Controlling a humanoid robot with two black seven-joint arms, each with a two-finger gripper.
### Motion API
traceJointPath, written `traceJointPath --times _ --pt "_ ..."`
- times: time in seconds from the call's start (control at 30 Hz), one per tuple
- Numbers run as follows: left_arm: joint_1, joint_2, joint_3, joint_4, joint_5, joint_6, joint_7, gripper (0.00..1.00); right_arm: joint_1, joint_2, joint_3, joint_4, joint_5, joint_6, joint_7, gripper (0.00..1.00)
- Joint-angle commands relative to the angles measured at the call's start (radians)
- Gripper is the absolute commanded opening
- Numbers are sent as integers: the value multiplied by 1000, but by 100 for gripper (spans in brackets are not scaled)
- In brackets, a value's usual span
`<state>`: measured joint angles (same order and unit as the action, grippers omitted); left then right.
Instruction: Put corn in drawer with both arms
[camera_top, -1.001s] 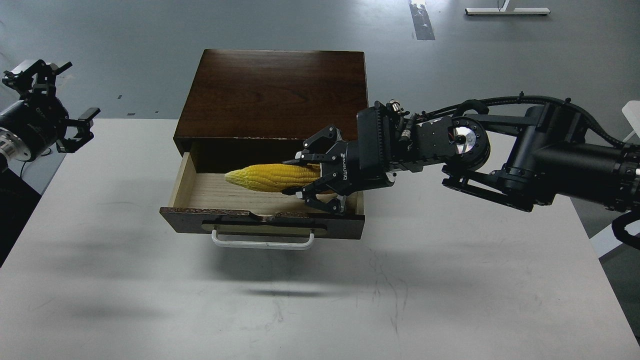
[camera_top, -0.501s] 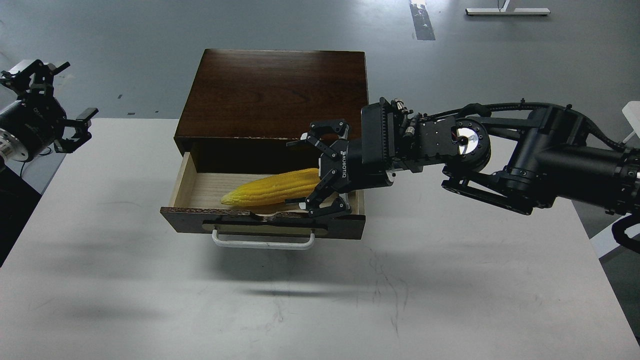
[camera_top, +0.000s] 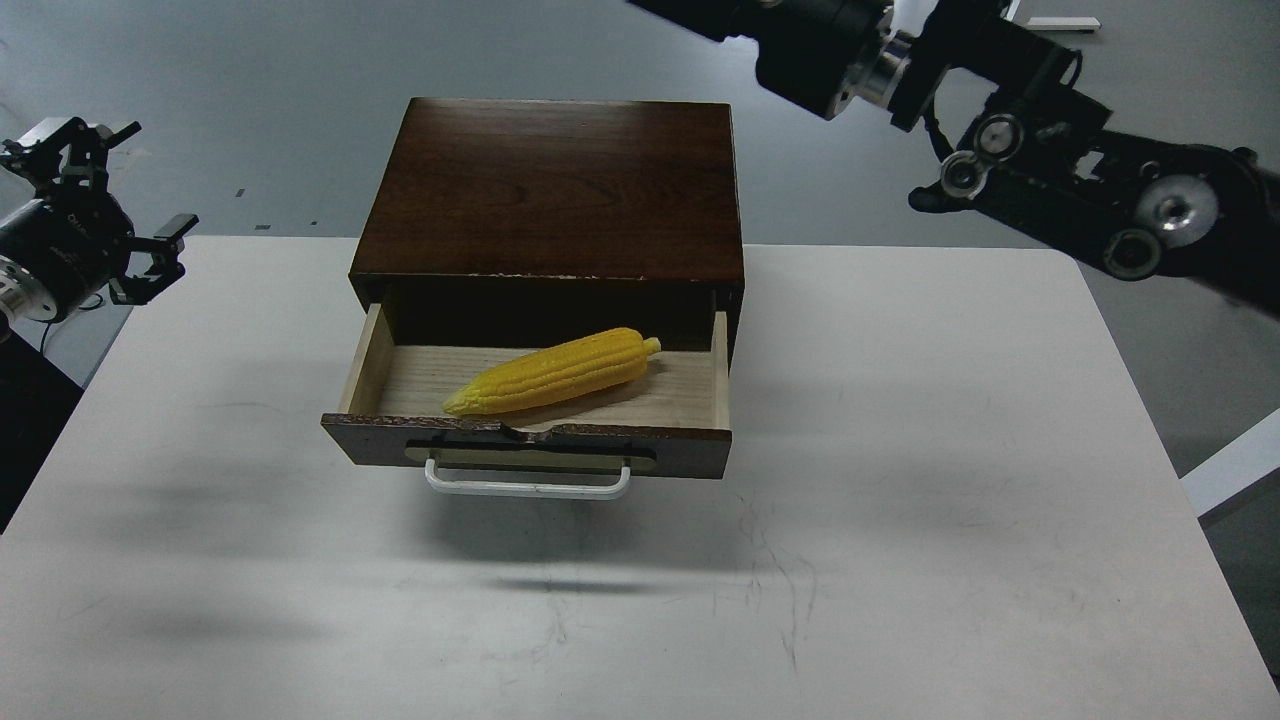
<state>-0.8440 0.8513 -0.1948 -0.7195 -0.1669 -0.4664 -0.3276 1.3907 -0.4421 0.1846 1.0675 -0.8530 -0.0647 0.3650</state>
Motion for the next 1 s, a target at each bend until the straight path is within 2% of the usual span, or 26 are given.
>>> traceJointPath --times 0.0,0.13,0.3,0.63,0.73,0.97 --pt "0 -5 0 0 0 0 1 98 -18 -68 3 -69 284 86 -32 99" --pt "0 -9 0 0 0 -1 2 98 -102 -151 4 -141 619 253 -81 99" --pt "2 -15 -2 0 -2 -1 2 98 -209 -202 7 -155 842 336 -119 98" --pt "2 -28 -2 0 -8 -1 2 98 -401 -213 79 -146 1020 339 -186 99" --pt "6 -35 -2 2 -8 -1 2 98 -456 -207 127 -144 1034 341 -224 99" --pt "8 -54 -2 3 -10 0 7 98 -518 -202 153 -144 1034 339 -230 100"
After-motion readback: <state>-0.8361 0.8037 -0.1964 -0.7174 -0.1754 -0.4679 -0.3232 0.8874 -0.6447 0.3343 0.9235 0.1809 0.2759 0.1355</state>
